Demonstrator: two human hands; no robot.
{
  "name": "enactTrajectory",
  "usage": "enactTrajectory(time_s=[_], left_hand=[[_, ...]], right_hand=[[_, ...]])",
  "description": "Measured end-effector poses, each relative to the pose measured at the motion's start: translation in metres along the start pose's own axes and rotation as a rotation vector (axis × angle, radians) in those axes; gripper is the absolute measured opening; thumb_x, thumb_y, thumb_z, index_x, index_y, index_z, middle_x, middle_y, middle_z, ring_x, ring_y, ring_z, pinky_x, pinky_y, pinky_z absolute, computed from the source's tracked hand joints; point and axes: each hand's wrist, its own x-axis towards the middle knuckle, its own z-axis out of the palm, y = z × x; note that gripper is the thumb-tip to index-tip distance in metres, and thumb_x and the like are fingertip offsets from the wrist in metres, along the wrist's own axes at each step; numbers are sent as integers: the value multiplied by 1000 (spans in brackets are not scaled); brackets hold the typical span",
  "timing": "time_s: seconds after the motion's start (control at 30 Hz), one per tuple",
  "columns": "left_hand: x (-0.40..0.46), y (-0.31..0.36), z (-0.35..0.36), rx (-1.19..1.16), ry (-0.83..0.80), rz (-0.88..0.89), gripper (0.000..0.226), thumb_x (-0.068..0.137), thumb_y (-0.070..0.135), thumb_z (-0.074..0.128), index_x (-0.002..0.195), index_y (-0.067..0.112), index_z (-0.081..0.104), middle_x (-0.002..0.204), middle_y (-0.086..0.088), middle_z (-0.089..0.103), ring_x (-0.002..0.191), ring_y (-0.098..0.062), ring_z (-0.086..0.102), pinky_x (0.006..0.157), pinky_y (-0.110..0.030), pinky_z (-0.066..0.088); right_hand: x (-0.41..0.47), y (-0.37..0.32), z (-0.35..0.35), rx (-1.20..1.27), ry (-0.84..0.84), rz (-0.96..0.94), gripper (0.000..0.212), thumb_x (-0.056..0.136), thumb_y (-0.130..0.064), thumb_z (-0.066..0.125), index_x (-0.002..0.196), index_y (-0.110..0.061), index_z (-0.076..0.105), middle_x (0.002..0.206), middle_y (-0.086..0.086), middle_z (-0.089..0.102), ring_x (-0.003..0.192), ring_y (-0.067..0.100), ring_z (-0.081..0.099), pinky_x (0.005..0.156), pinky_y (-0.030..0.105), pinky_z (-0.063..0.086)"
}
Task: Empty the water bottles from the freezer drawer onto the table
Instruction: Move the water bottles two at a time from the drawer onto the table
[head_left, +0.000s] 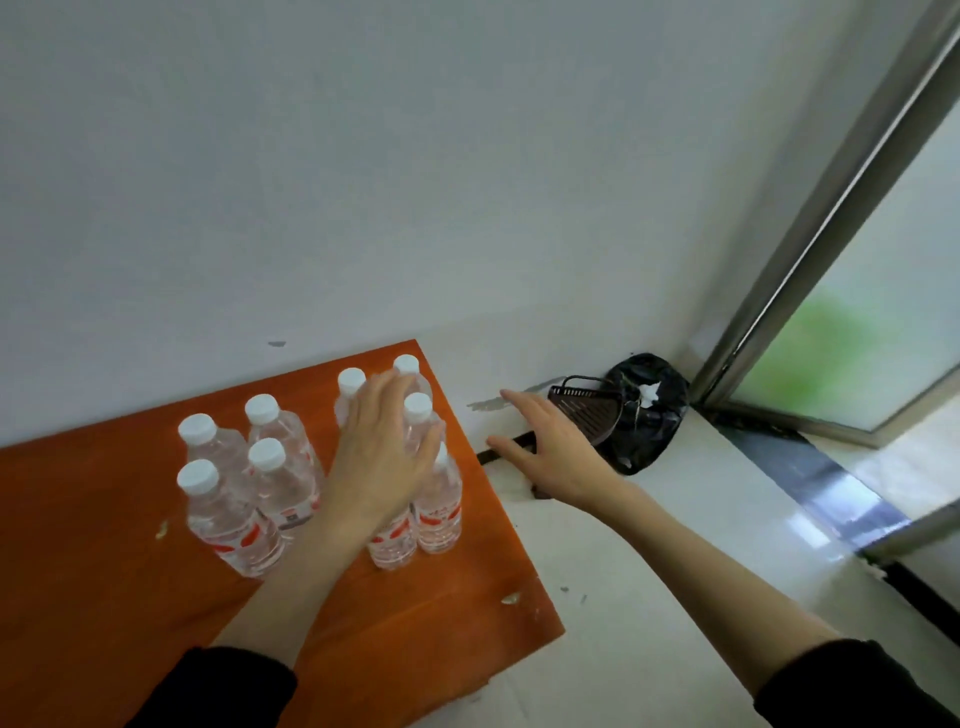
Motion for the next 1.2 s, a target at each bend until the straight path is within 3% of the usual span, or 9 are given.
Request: enactTrajectory(time_s=[0.17,0.3,0.4,0.57,0.67,0.77,0.93,1.1,1.2], left_hand=[[18,77,22,229,-156,313,76,82,65,22,146,32,-3,157,4,-10,143,-18,-14,116,-44,-5],[-3,178,43,260,-183,589,79,75,66,10,144,35,-13,155,4,-18,142,-20,-19,115,-48,-9],[-50,251,64,167,-205,734,77,76,62,14,145,33,-5,156,3,-12,143,-20,-16,116,-49,-7],[-157,348,113,124,-308,947,77,76,60,13,146,30,-2,157,-1,-5,145,-25,-8,115,-52,0],[-218,406,134,40,-375,1055,76,76,62,9,146,33,-1,156,4,-8,144,-23,-11,116,-51,-1],[-273,461,152,-27,-440,1176,75,76,63,7,145,35,1,155,7,-10,143,-23,-15,117,-51,-1],[-350,544,197,-70,-519,1324,76,74,65,3,144,38,0,157,4,-5,142,-21,-18,116,-47,-6],[-414,610,261,-85,-639,1403,77,70,67,-5,142,41,-9,154,7,-17,138,-19,-25,113,-43,-15],[-438,653,305,-102,-704,1395,70,81,67,6,143,39,-7,152,8,-19,139,-18,-25,114,-43,-13]], right_hand=[[-69,39,-86,-311,162,68,80,85,-62,40,148,-30,1,158,-5,2,146,16,-1,119,46,4],[-170,70,-151,-612,358,222,89,71,-78,14,145,-35,-13,156,-8,-16,144,17,-16,116,52,-5],[-266,87,-186,-720,463,369,88,70,-79,13,140,-37,-21,148,-10,-28,140,17,-24,112,52,-12],[-439,108,-204,-773,502,620,92,67,-84,9,139,-36,-20,147,-7,-27,138,18,-24,111,55,-11],[-529,117,-213,-778,540,766,89,72,-80,19,144,-37,-11,147,-8,-26,138,18,-23,110,53,-14],[-604,119,-220,-763,576,890,94,68,-83,14,145,-36,-8,146,-8,-25,138,17,-23,110,52,-13],[-706,140,-230,-728,630,1092,86,69,-80,9,139,-38,-19,148,-9,-26,141,17,-23,109,50,-16],[-783,188,-242,-681,641,1240,89,57,-84,-9,133,-40,-24,146,-9,-28,135,14,-28,111,51,-14],[-816,226,-259,-659,650,1295,95,52,-86,-14,134,-40,-23,145,-11,-27,135,12,-26,110,49,-15]])
